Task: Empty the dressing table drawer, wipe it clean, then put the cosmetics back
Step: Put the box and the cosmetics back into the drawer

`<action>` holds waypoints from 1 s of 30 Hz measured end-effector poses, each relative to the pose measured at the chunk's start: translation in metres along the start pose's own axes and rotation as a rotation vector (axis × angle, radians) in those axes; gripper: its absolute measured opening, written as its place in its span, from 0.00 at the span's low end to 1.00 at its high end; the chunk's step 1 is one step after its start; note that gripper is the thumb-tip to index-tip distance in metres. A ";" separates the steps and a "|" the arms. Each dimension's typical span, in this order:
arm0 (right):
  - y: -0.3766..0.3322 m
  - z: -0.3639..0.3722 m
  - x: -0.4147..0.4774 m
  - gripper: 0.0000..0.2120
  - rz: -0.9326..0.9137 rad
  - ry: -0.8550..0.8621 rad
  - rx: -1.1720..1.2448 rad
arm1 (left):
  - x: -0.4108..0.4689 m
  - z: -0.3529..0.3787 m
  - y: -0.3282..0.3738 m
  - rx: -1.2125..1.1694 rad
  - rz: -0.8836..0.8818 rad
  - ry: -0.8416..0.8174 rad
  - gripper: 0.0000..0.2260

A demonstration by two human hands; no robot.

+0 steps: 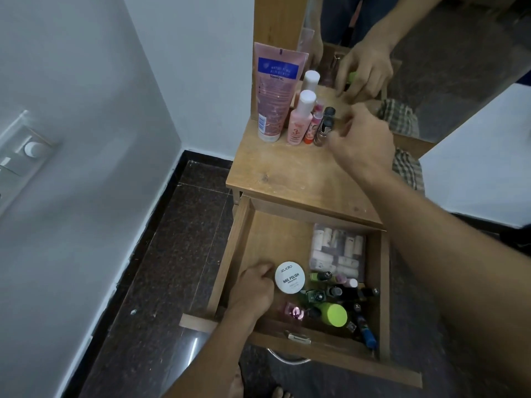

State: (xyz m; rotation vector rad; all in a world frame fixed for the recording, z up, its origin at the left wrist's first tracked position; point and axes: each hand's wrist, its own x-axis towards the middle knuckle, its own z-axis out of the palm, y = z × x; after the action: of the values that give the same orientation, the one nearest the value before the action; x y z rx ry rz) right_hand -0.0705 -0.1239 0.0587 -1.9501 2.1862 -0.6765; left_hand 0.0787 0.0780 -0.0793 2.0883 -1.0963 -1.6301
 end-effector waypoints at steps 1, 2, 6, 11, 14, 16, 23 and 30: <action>0.000 0.002 0.008 0.12 0.009 -0.015 -0.030 | 0.001 0.000 -0.001 -0.007 -0.001 0.000 0.22; 0.000 0.004 0.013 0.13 0.006 -0.041 -0.058 | 0.001 0.000 -0.002 -0.014 -0.002 0.002 0.22; -0.004 0.015 0.019 0.11 -0.043 -0.053 -0.089 | 0.001 0.000 -0.001 0.001 -0.016 -0.006 0.22; -0.005 0.019 0.022 0.13 -0.017 -0.060 -0.031 | 0.000 0.000 0.001 0.019 -0.006 0.002 0.21; -0.008 0.020 0.026 0.13 0.081 -0.081 0.079 | -0.001 -0.001 0.001 0.014 -0.008 -0.002 0.21; -0.009 0.015 0.025 0.13 0.122 -0.078 0.146 | -0.004 -0.002 0.003 0.014 -0.011 0.000 0.21; 0.017 -0.032 -0.061 0.15 0.096 -0.014 0.341 | -0.007 -0.003 0.004 0.025 0.018 0.007 0.21; 0.054 -0.010 -0.153 0.05 -0.180 -0.263 0.217 | -0.008 -0.001 0.005 0.083 0.033 0.036 0.20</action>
State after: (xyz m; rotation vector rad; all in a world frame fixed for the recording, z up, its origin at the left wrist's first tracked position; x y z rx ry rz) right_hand -0.0999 0.0300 0.0158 -2.0073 1.7263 -0.6121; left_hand 0.0768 0.0794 -0.0701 2.1304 -1.1998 -1.5513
